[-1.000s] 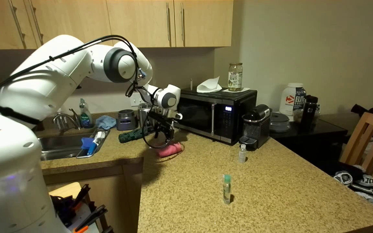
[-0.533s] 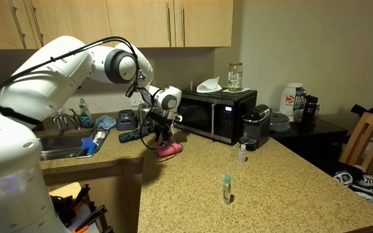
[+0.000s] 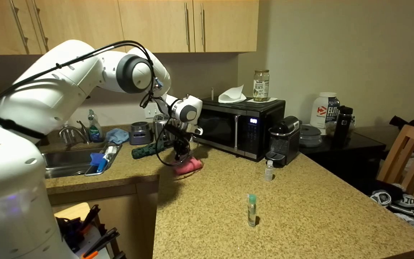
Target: Fold the pink towel in half from right to left
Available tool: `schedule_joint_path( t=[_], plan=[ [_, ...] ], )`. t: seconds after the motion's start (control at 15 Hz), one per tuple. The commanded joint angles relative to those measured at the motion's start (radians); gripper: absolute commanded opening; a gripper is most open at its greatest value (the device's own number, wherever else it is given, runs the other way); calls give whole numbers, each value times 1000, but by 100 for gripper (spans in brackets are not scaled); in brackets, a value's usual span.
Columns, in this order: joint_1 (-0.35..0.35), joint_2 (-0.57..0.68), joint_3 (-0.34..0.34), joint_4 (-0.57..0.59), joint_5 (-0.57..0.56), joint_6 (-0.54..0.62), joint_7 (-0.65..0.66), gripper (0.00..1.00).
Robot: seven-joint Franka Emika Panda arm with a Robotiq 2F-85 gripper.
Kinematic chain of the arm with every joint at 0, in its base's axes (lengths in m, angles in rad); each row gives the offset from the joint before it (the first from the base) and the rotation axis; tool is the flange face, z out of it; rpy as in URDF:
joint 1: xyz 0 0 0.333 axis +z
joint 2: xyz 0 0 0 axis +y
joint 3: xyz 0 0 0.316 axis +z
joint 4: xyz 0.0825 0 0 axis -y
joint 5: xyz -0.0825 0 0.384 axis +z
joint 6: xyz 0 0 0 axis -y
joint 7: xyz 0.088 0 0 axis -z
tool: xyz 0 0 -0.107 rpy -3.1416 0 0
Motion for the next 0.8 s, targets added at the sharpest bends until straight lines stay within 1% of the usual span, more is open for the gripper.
schedule_joint_path(
  t=[0.0,0.07,0.33,0.4,0.47,0.73],
  plan=[
    [-4,-2,6,1,14,14,20,2],
    [-4,-2,6,1,14,16,19,4],
    [-1,-4,6,0,11,20,19,6],
    [3,-4,4,2,7,18,22,22],
    [2,-5,6,2,7,17,18,32],
    [37,-16,-27,-2,-56,-12,38,56]
  ],
)
